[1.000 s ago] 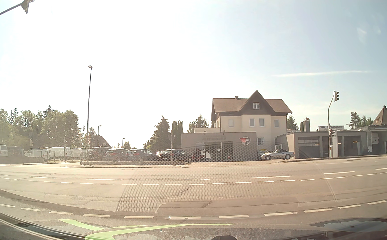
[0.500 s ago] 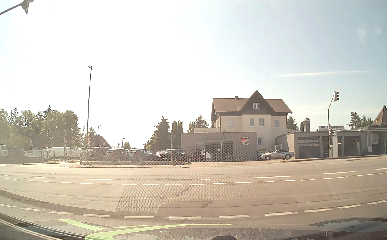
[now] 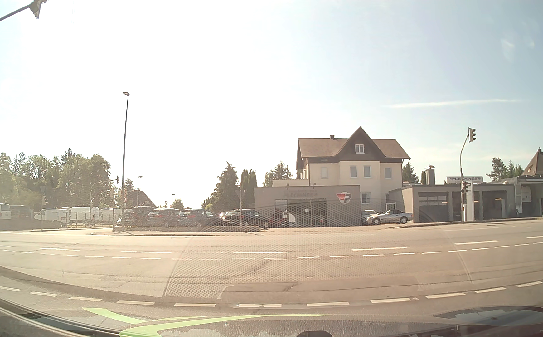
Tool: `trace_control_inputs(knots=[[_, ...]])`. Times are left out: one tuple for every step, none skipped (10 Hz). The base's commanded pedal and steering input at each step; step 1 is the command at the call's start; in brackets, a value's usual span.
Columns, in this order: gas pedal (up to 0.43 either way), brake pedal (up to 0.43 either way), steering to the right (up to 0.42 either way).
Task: Follow the waypoints while adhering to traffic rules and regulations
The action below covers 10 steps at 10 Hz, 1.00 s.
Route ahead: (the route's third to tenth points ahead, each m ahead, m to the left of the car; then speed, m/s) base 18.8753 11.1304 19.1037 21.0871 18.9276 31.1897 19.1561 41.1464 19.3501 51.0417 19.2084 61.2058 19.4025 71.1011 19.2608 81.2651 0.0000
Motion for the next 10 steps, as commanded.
trace_control_inputs(knots=[[0.0,0.354,-0.002],[0.0,0.354,-0.002],[0.0,0.354,-0.002],[0.0,0.354,-0.002],[0.0,0.354,-0.002],[0.0,0.354,-0.002],[0.0,0.354,-0.002],[0.0,0.006,-0.002],[0.0,0.0,-0.002],[0.028,0.0,-0.003]])
